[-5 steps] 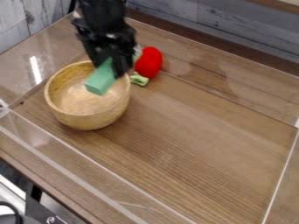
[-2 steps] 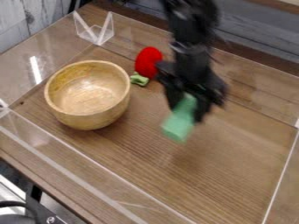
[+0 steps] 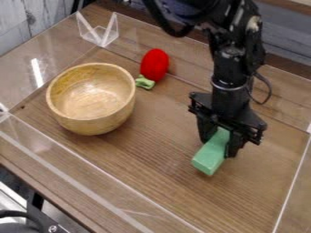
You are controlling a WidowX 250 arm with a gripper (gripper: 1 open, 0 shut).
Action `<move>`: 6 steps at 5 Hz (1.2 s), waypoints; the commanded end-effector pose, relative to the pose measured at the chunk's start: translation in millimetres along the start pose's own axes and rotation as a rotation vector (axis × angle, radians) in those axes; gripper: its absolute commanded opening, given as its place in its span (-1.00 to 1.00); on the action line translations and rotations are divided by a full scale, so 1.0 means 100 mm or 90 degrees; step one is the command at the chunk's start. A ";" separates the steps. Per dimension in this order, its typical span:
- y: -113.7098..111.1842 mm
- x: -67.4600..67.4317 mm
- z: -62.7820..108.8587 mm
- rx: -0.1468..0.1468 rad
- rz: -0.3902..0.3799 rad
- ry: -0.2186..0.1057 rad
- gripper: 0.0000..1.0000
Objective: Remove the green block from the brown bowl and put it on the table
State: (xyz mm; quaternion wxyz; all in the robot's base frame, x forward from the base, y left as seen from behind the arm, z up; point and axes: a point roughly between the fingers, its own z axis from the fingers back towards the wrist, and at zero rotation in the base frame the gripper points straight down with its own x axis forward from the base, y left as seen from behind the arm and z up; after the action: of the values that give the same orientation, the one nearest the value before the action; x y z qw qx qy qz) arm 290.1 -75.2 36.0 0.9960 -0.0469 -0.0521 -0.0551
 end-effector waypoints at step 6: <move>0.35 0.05 0.08 0.011 0.082 -0.040 -1.00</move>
State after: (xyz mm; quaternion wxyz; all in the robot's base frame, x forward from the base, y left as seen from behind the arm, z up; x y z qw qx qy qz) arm 293.7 -42.4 32.2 0.9971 -0.0413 -0.0636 0.0063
